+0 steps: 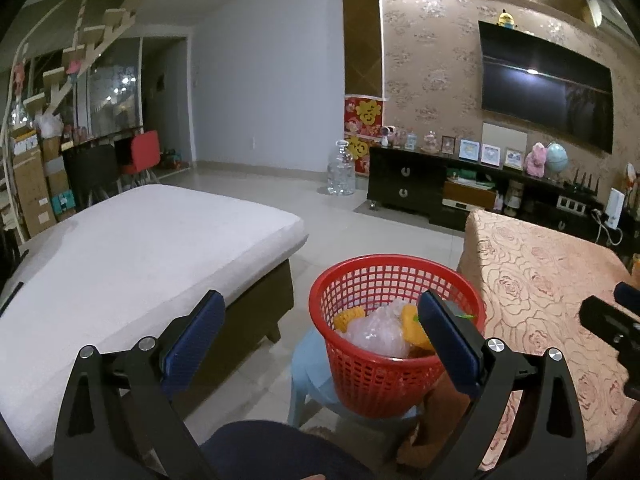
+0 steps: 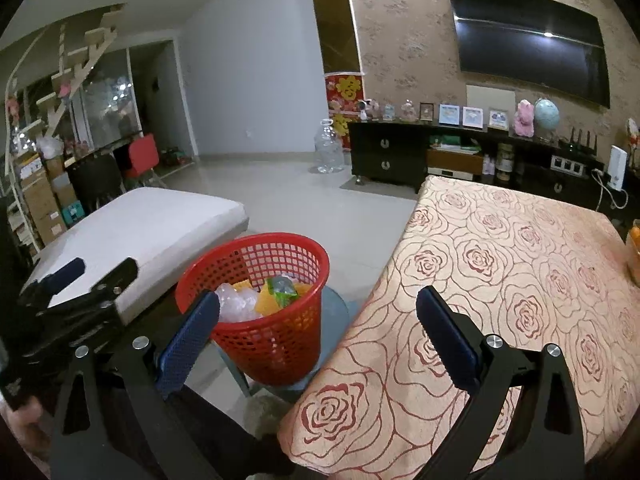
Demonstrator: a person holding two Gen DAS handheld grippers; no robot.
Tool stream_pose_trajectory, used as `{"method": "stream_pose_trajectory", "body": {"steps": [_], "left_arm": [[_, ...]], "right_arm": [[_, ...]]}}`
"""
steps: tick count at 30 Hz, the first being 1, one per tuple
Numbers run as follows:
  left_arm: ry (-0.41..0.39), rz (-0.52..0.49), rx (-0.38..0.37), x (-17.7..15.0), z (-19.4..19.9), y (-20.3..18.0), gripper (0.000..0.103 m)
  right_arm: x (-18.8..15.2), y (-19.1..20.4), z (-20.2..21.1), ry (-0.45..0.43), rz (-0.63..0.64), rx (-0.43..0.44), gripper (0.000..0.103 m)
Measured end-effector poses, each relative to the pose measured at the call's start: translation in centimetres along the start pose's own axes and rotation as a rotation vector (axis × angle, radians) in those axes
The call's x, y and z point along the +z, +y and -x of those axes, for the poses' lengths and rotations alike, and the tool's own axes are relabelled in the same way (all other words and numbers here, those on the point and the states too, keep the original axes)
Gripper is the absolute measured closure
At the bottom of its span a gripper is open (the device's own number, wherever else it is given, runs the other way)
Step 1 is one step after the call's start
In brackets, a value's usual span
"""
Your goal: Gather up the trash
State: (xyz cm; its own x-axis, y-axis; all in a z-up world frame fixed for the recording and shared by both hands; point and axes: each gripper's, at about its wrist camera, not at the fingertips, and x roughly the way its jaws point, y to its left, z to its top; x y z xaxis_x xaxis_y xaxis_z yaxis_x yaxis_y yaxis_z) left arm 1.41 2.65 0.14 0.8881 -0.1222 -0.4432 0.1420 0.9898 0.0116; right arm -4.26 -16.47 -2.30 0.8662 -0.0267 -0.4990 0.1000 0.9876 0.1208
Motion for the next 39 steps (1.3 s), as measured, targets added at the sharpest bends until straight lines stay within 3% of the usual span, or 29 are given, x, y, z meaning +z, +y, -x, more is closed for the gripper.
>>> {"method": "stream_pose_trajectory", "body": {"steps": [39], "left_arm": [[0.031, -0.04, -0.021, -0.5, 0.7, -1.7, 0.009]], "right_arm": [[-0.4, 0.1, 0.8, 0.007, -0.018, -0.002, 0.007]]}}
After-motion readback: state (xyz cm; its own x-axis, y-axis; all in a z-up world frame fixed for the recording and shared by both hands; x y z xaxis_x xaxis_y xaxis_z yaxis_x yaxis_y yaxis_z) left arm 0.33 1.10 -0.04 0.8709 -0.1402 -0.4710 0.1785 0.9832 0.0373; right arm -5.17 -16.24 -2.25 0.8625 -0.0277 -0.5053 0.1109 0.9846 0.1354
